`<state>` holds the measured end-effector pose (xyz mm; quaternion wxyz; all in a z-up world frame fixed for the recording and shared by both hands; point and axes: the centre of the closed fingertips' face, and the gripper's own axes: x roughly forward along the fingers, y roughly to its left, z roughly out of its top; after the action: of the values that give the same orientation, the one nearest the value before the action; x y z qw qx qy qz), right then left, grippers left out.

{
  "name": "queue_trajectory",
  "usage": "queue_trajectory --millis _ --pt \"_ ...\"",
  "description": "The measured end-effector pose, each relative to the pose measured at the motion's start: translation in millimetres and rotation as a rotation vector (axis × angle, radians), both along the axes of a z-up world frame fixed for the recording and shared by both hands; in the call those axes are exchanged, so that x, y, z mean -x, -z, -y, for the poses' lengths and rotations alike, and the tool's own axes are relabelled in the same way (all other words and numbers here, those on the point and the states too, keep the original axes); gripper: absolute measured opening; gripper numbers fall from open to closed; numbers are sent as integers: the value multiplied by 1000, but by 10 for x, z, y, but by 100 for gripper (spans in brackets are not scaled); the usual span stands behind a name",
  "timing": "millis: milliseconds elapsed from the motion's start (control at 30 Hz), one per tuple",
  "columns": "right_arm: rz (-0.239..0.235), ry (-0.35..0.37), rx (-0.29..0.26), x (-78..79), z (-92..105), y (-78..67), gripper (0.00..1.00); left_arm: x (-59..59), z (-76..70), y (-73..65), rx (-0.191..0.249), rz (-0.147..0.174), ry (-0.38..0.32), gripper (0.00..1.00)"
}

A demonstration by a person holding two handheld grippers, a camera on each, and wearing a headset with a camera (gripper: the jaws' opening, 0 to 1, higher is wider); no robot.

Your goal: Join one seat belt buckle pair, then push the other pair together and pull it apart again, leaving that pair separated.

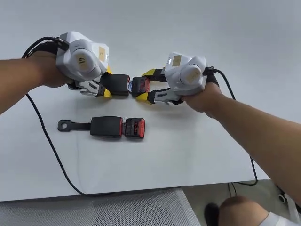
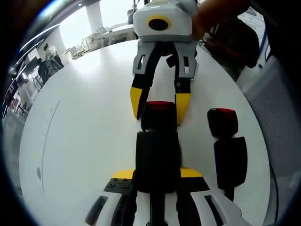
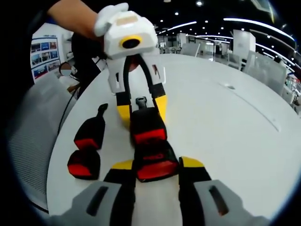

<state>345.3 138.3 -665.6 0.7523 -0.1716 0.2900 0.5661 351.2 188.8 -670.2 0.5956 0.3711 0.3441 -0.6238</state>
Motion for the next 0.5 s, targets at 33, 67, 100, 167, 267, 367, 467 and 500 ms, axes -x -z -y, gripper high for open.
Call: queue_trajectory --millis 33,67,100,167,267,367,467,500 --pt "-1 -1 8 -1 -2 0 34 -1 1 -1 -1 0 1 33" --pt "-3 -1 10 0 1 1 34 -1 1 -2 -2 0 2 33" --pt "-1 -1 15 0 2 1 34 -1 2 -3 -2 0 2 33" --pt "-2 1 17 2 6 2 34 -2 2 -3 -3 0 3 33" --pt "-1 5 18 5 9 1 34 0 1 -5 -4 0 3 33" --pt "1 6 21 7 12 1 34 -1 3 -5 -6 -1 2 33" --pt "1 8 22 10 14 -2 34 -2 1 -5 -3 -3 -4 33" --pt "0 8 23 9 12 -2 34 -2 0 -5 -2 -4 -6 33"
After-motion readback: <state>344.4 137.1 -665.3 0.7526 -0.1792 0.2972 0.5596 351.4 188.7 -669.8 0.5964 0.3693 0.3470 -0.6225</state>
